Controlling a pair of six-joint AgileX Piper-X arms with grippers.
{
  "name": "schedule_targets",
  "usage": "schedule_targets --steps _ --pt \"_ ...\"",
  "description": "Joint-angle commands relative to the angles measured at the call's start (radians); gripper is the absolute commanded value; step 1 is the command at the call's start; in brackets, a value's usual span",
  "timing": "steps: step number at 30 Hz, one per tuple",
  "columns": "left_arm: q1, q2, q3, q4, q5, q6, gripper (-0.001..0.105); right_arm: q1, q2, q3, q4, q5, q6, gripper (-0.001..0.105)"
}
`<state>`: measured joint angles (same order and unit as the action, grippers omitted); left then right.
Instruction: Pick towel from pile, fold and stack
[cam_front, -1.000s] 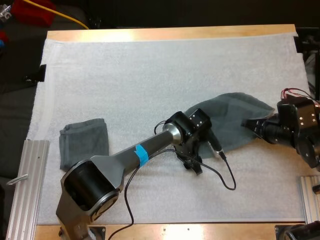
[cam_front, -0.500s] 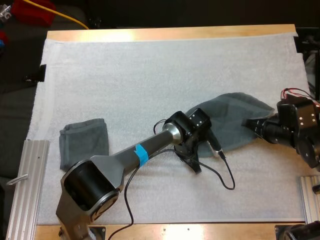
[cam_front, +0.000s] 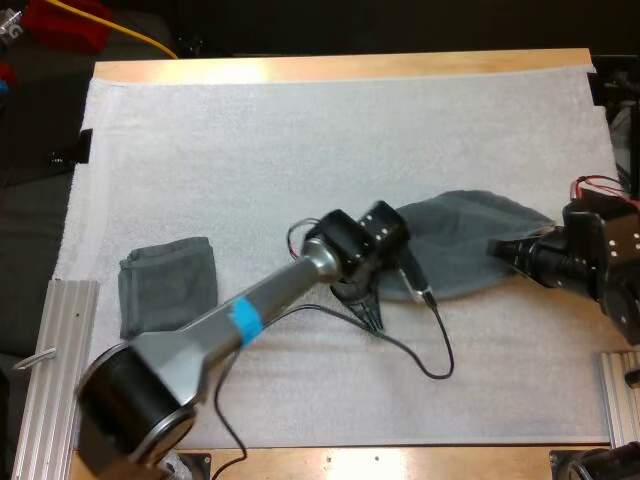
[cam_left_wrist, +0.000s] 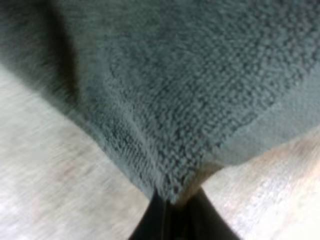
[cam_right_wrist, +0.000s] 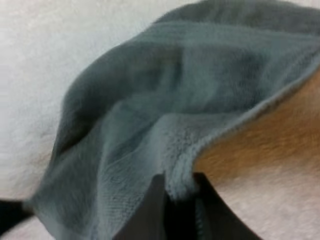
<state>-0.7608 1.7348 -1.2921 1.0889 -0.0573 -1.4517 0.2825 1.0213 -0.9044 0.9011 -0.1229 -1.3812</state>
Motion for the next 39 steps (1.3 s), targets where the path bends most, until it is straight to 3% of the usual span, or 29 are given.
schedule_targets --steps 1,7,10,15,27,39 --pt "0.007 -0.036 -0.006 0.025 -0.035 0.006 0.000 0.002 -0.009 -0.016 -0.003 -0.029 -0.014 0.000" --pt "0.016 -0.173 -0.006 0.071 -0.112 0.021 0.000 0.074 -0.009 -0.074 0.002 -0.049 -0.014 0.000" --pt "0.016 -0.249 -0.006 0.089 -0.121 0.014 0.000 0.131 -0.009 -0.122 0.023 0.003 -0.017 0.000" --pt "0.016 -0.355 -0.006 0.140 -0.203 0.013 0.000 0.217 -0.009 -0.189 0.103 0.068 -0.040 0.000" --pt "0.004 -0.521 -0.020 0.344 -0.225 -0.040 0.000 0.409 -0.016 -0.259 0.246 0.069 0.002 0.000" --pt "-0.173 -0.575 -0.037 0.469 -0.317 -0.153 0.000 0.615 -0.039 -0.291 0.316 0.067 0.123 0.000"
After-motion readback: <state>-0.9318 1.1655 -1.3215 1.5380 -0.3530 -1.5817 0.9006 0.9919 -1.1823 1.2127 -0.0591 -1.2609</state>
